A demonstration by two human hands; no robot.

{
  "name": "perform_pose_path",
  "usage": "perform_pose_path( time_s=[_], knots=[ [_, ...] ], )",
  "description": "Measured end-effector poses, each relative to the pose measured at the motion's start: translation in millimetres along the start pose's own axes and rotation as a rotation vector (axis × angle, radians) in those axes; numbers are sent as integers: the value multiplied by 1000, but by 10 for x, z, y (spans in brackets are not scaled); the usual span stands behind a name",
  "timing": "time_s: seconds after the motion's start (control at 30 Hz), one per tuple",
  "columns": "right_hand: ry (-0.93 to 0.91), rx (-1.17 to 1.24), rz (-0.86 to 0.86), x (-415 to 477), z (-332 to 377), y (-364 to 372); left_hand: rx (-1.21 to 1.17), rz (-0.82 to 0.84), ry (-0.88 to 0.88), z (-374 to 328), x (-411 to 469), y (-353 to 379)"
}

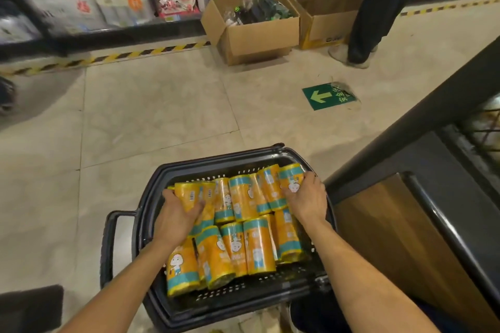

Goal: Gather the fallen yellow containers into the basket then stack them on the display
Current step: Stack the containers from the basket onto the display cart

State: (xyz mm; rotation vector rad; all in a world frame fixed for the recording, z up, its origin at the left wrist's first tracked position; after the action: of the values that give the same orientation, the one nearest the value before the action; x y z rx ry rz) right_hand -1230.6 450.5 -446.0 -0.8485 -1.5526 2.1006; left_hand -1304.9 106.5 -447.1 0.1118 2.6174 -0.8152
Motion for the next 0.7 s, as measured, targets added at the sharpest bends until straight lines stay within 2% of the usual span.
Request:
perform_pose_path(
  time_s=[0.13,0.27,0.53,0.7],
  knots=[
    [-18,310,93,-189,-43,-166,-78,49,18,-340,-175,113],
    [-34,477,69,-394,-59,-744,-168,88,122,-1017,-436,174],
    [-121,561,-239,-1131,-222,-2926,-348,196,449,-2911,-1216,39],
    [-64,649,-444,-1781,-680,-4105,-506,411,594,-4050,-2055,62]
  ],
)
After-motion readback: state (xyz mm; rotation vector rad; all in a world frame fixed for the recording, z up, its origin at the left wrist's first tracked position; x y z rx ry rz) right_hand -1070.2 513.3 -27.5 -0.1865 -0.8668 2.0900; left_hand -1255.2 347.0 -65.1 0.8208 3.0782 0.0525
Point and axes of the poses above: each hand's wrist, its own x-axis towards the middle knuckle, its own y-axis out of the palm, z = x × y, the point moved 6 cm from there along x, towards the middle knuckle, and after that the axes turned 15 degrees about -x, right-handed, at the moved point
